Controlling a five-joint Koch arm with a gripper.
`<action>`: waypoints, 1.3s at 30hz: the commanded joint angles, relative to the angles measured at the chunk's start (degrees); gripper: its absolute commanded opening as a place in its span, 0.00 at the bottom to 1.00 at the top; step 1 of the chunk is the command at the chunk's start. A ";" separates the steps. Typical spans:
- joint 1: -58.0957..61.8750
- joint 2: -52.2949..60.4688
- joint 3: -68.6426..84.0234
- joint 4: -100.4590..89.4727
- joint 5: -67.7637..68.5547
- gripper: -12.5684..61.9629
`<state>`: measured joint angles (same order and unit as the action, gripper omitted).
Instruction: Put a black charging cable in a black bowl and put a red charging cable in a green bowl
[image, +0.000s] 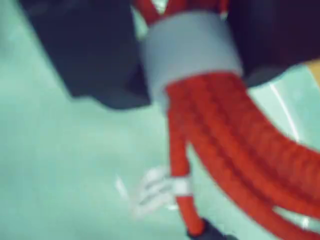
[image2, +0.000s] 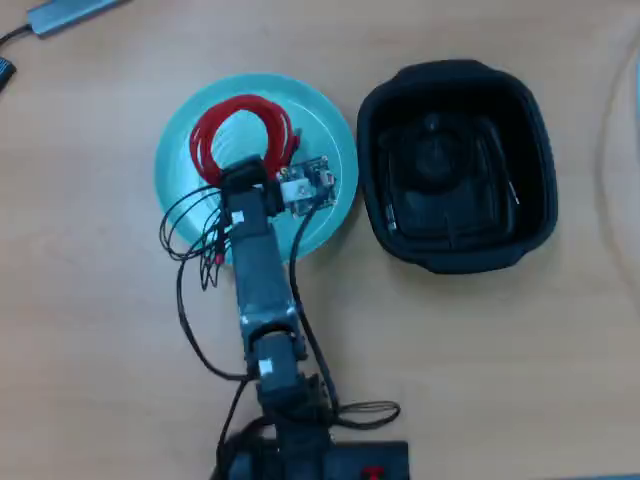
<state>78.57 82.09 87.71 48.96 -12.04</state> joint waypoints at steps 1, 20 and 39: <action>-1.58 -0.35 -10.46 -10.63 2.29 0.08; -3.60 -7.03 -7.03 -14.94 2.46 0.11; -2.11 -5.80 4.04 -23.64 2.46 0.77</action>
